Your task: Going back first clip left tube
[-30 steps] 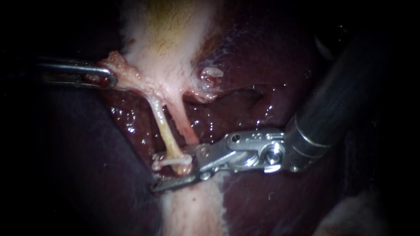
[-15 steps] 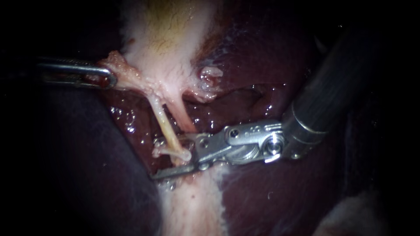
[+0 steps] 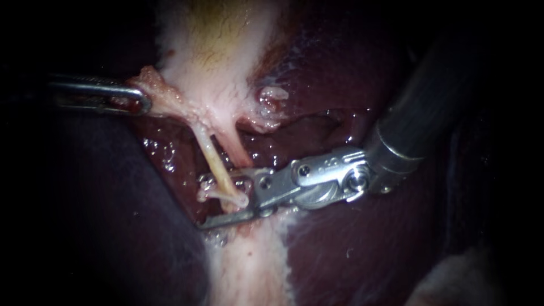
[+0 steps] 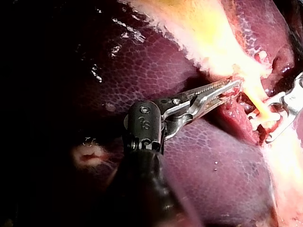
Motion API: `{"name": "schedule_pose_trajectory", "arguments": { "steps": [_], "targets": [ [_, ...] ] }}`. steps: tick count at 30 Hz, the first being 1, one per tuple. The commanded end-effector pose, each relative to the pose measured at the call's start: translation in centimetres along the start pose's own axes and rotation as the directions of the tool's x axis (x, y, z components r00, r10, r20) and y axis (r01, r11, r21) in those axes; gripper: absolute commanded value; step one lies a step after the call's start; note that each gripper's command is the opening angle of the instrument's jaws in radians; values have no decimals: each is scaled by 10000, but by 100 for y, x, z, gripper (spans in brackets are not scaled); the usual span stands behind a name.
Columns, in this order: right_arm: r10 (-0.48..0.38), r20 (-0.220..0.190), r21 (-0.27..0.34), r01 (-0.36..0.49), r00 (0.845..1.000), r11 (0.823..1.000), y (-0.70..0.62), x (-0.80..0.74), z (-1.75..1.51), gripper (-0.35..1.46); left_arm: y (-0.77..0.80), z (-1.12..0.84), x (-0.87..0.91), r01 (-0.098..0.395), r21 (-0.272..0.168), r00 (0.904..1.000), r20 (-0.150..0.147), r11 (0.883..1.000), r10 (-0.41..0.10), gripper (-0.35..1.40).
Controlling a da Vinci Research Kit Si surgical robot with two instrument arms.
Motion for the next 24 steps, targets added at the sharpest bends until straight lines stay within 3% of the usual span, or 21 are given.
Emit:
{"name": "schedule_pose_trajectory", "arguments": {
  "steps": [1, 12, 24],
  "targets": [
    [-83, -3, 9, 83, 10000, 10000, 0, 2, -4, 50, 0, 0, 0, -1, -5, 10000, 2, 10000, 1, -35],
    [-486, -49, 111, 487, 9988, 9988, 4, -2, -48, 50, 0, -2, 0, -2, -12, 10000, 5, 10000, 2, -35],
    [-666, -104, 356, 670, 9977, 9971, -9, -7, -99, 50, 0, -2, 0, -3, -18, 10000, 7, 10000, 3, -35]
  ]
}}
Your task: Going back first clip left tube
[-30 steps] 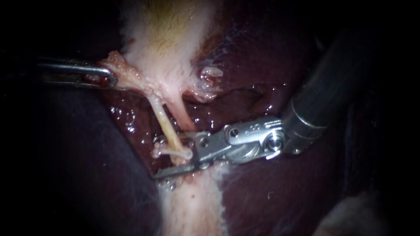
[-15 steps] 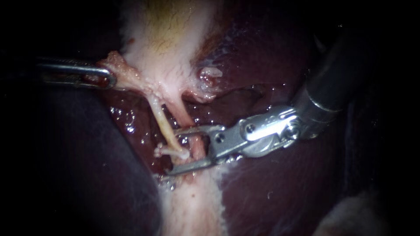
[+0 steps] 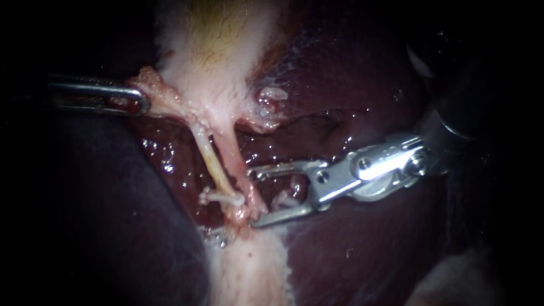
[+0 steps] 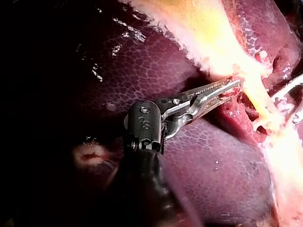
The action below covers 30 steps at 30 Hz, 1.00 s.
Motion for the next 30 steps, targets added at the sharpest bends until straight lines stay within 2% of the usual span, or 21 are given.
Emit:
{"name": "schedule_pose_trajectory", "arguments": {
  "steps": [1, 6, 16, 21, 30],
  "targets": [
    [-62, -8, 12, 62, 10000, 10000, 0, 0, -4, 50, 0, 0, 0, 0, -1, 10000, 0, 10000, 0, -35],
    [-219, -58, -113, 219, 9997, 9997, -1, 5, -31, 50, 0, 0, 0, 0, -3, 10000, 0, 10000, 0, -35],
    [-388, -21, -643, 386, 9992, 9972, 8, 20, -81, 50, -1, 0, 0, -2, -1, 10000, 0, 10000, 2, -35],
    [-441, 35, -910, 442, 9990, 9949, 9, 18, -91, 50, -1, 1, 0, -3, 0, 10000, 0, 10000, 3, -35],
    [-448, 34, -898, 449, 9990, 9950, 6, 16, -95, 50, -6, 4, -4, -27, 47, 10000, -15, 10000, 28, -35]
  ]
}}
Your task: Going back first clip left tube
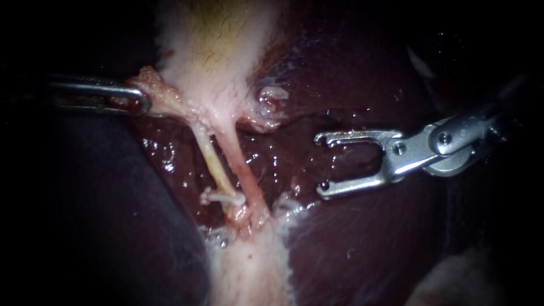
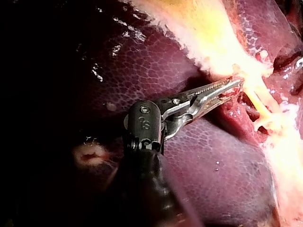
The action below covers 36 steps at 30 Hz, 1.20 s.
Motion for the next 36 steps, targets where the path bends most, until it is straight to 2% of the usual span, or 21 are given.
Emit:
{"name": "schedule_pose_trajectory", "arguments": {
  "steps": [1, 8, 24, 31, 36],
  "targets": [
    [-1, -6, 1, 1, 10000, 10000, 0, 0, -1, 50, -1, 2, -1, -16, 21, 10000, -3, 10000, 16, -35],
    [-10, 26, -8, 10, 10000, 10000, -1, -1, -4, 50, -12, 15, -13, -88, 78, 9999, -49, 9999, 89, -35],
    [-15, 24, 4, 15, 10000, 10000, -3, -2, -6, 50, -47, 57, -37, -260, 384, 9996, 139, 9989, 254, -35],
    [-15, 24, 4, 15, 10000, 10000, -3, -2, -6, 50, -54, 71, -44, -309, 438, 9993, 219, 9986, 300, -35],
    [-16, 24, 5, 16, 10000, 10000, -3, -2, -6, 50, -57, 73, -46, -322, 454, 9992, 246, 9985, 311, -35]
  ]
}}
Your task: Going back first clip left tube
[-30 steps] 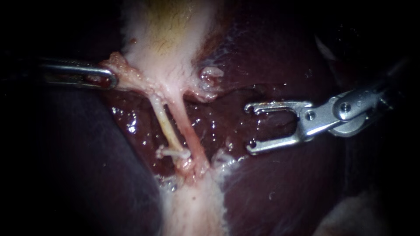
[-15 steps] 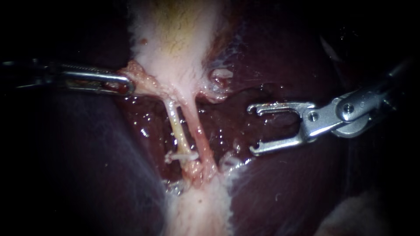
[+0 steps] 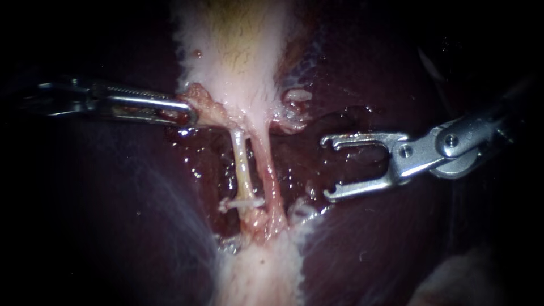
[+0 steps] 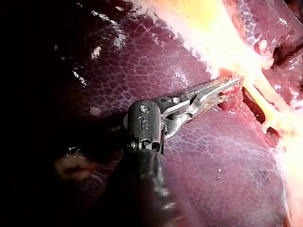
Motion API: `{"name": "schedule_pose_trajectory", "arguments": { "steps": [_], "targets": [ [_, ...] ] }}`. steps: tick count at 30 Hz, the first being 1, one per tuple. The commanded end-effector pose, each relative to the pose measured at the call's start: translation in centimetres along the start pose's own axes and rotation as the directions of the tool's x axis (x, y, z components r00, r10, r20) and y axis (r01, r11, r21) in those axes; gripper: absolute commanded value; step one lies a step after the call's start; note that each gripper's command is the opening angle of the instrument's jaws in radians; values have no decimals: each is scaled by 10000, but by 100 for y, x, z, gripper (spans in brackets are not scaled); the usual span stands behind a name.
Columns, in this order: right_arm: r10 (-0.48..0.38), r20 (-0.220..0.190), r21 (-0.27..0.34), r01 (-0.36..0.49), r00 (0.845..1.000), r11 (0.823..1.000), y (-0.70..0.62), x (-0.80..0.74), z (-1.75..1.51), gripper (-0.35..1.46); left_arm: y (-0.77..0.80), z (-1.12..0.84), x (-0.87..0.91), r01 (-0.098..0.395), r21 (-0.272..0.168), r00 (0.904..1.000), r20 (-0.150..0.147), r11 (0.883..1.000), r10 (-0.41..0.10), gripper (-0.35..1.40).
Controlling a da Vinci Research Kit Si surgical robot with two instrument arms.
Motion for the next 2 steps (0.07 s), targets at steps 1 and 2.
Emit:
{"name": "schedule_pose_trajectory", "arguments": {
  "steps": [1, 2],
  "targets": [
    [0, 0, 1, 0, 10000, 10000, 0, 0, 0, 50, 0, 0, 0, 6, 2, 10000, 2, 10000, -6, -35],
    [-1, 0, 2, 1, 10000, 10000, -1, 0, 0, 50, 0, 0, 0, 6, 2, 10000, 2, 10000, -6, -35]
  ]
}}
